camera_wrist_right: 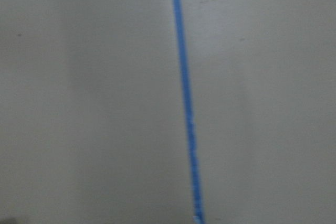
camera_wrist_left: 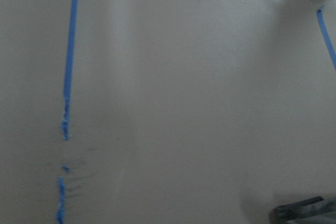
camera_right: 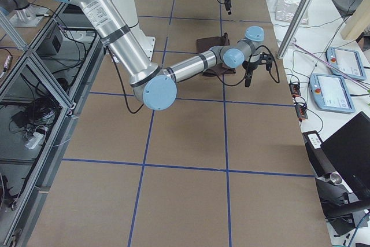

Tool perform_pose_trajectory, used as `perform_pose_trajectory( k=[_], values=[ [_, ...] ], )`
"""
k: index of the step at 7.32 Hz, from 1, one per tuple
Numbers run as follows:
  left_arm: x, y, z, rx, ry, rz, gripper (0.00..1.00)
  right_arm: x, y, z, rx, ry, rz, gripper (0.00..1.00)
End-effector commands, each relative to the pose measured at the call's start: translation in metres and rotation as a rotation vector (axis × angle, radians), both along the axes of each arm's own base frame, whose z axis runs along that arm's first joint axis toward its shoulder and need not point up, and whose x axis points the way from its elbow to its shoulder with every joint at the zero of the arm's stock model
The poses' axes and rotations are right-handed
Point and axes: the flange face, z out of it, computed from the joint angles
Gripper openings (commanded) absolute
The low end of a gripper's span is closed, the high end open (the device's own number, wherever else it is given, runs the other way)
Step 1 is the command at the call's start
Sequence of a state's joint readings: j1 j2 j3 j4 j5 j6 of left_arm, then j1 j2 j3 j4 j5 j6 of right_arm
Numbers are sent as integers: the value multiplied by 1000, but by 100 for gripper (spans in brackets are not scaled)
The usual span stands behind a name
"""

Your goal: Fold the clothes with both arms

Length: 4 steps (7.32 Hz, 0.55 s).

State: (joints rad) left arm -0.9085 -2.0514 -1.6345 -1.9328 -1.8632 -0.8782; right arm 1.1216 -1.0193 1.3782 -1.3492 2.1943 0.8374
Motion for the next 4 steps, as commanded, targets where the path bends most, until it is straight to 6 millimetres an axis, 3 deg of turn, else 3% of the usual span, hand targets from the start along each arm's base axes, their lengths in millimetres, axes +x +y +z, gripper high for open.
perform_pose_trajectory(
  k=[1, 2, 3, 4],
  values=[
    [-158, -21, 75, 123, -136, 128, 100, 164, 37, 113, 72, -14, -116, 100],
    [-223, -15, 125, 173, -238, 182, 100, 227, 67, 167, 107, -9, -150, 100],
    [-290, 5, 174, 163, -284, 178, 100, 274, 91, 199, 154, -3, -175, 100],
    [-325, 23, 200, 178, -292, 223, 100, 300, 120, 227, 129, 5, -176, 100]
  ],
)
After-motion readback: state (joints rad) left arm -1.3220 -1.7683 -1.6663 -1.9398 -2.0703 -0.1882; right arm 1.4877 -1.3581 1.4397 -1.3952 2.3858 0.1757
